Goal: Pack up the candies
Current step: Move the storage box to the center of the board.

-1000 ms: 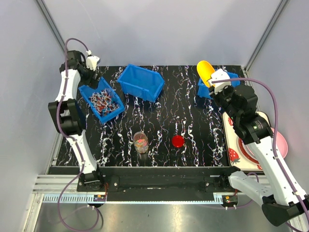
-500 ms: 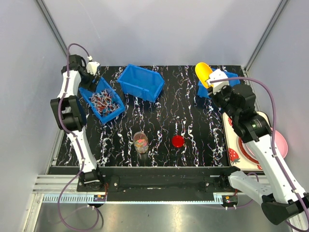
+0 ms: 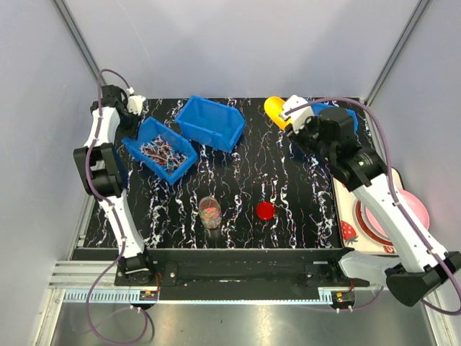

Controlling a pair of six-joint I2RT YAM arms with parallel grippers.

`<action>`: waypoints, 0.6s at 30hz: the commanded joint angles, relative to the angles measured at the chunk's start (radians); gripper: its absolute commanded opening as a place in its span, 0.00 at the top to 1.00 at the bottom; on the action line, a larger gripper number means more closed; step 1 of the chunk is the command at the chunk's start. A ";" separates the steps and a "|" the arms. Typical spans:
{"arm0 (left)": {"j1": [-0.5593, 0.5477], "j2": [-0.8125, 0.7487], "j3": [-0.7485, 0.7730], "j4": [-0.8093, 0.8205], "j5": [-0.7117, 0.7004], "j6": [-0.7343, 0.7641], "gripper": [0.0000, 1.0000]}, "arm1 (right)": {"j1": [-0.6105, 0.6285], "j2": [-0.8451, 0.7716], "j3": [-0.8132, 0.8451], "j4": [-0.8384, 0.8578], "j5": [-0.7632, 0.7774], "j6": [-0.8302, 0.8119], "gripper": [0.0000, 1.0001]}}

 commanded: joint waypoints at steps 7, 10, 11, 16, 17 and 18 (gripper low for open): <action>-0.014 -0.195 -0.296 -0.071 -0.043 -0.126 0.69 | 0.105 0.170 0.250 -0.209 -0.030 -0.036 1.00; -0.023 -0.219 -0.321 -0.093 -0.051 -0.137 0.68 | 0.127 0.230 0.334 -0.258 -0.053 -0.036 1.00; -0.024 -0.216 -0.321 -0.103 -0.058 -0.140 0.67 | 0.131 0.246 0.369 -0.269 -0.065 -0.036 1.00; -0.034 -0.180 -0.299 -0.128 -0.093 -0.174 0.68 | 0.157 0.319 0.463 -0.324 -0.099 -0.027 1.00; -0.035 -0.174 -0.296 -0.131 -0.095 -0.182 0.69 | 0.159 0.329 0.492 -0.329 -0.104 -0.021 1.00; -0.037 -0.168 -0.296 -0.131 -0.094 -0.185 0.69 | 0.160 0.348 0.508 -0.335 -0.108 -0.018 1.00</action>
